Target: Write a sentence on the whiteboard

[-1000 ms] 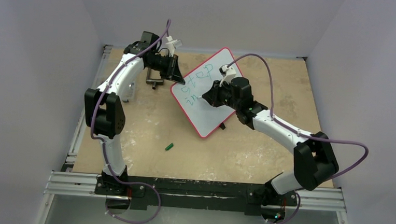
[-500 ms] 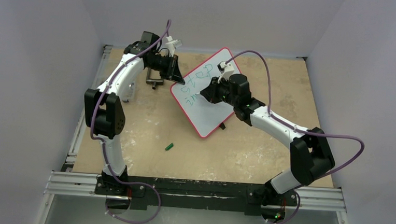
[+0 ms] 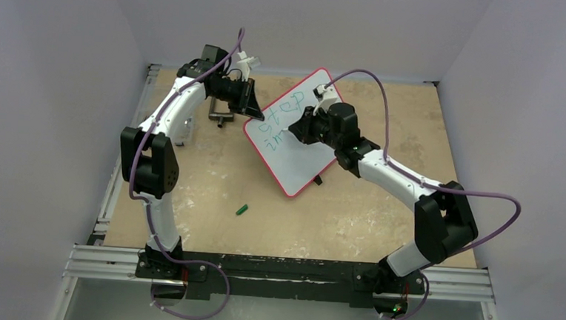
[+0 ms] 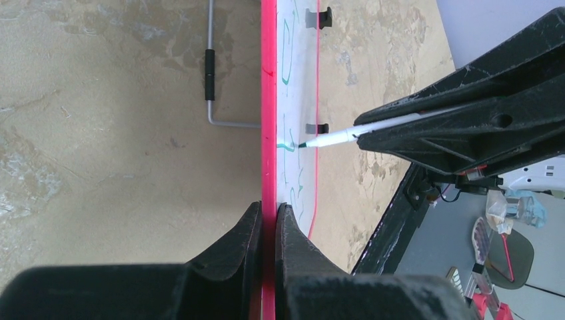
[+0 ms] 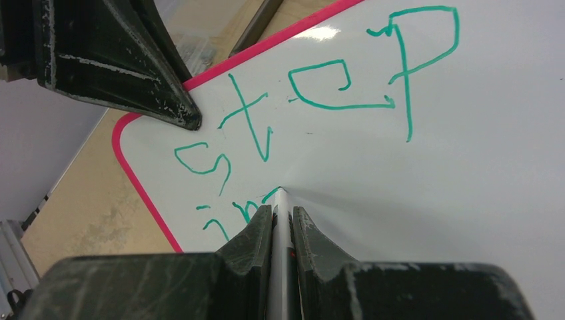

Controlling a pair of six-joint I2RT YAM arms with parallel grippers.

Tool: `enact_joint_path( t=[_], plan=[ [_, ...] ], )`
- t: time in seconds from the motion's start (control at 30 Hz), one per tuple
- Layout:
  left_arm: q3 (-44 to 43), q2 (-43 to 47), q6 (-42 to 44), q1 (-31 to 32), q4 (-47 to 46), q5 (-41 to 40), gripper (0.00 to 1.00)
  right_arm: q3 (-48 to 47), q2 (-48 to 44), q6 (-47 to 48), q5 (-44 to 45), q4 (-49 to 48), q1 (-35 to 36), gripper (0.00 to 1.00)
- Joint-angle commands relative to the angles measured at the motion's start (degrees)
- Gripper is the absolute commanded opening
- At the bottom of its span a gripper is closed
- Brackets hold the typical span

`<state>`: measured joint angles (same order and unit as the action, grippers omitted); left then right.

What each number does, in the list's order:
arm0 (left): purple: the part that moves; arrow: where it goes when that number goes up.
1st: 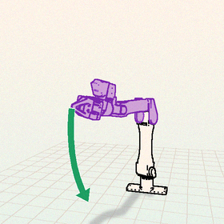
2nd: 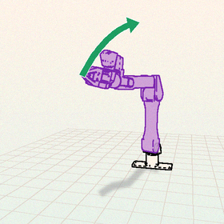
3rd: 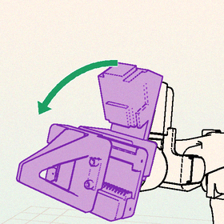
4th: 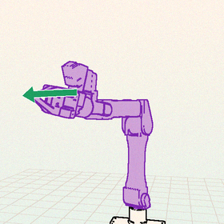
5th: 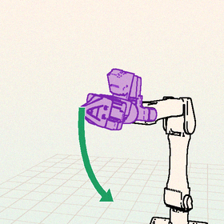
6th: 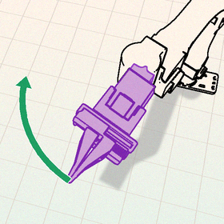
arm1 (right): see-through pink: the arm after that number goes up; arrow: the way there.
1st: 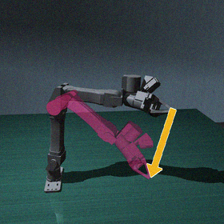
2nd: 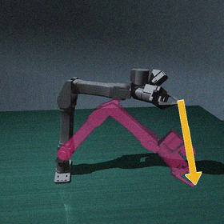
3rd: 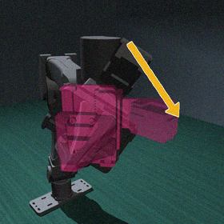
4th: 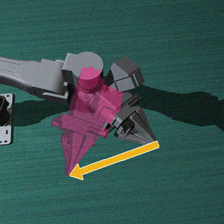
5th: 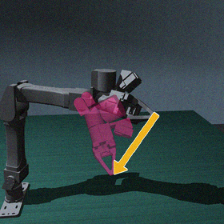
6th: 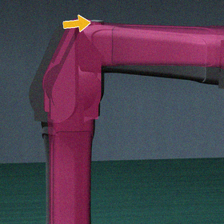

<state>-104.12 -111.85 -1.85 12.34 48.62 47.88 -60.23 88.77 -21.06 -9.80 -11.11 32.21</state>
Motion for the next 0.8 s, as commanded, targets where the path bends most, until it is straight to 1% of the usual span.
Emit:
enact_joint_path(
  t=[0.0, 0.17, 0.33, 0.5, 0.77],
  plan=[
    [0.8, 2.6, 3.8, 2.0, 0.2, -0.8, 0.00, -2.7, 0.8, 1.0, 3.7, 0.7, -1.2, 0.00],
    [0.8, 2.6, 3.8, 2.1, 0.2, -0.8, 0.00, -3.1, 0.5, 1.3, 3.6, 1.2, -1.6, 0.00],
    [0.9, 2.6, 3.8, 2.1, 0.2, -0.8, 0.00, -2.7, -1.9, 2.2, 2.9, 0.8, -1.6, 0.00],
    [0.9, 2.7, 3.8, 2.1, 0.2, -0.8, 0.00, -2.2, -4.3, 1.3, -0.5, -0.8, -1.6, 0.00],
    [0.9, 3.0, 3.8, 2.2, 0.2, -0.8, 0.00, -4.4, -2.4, 0.1, -2.7, -0.9, -1.5, 0.00]
  ],
)
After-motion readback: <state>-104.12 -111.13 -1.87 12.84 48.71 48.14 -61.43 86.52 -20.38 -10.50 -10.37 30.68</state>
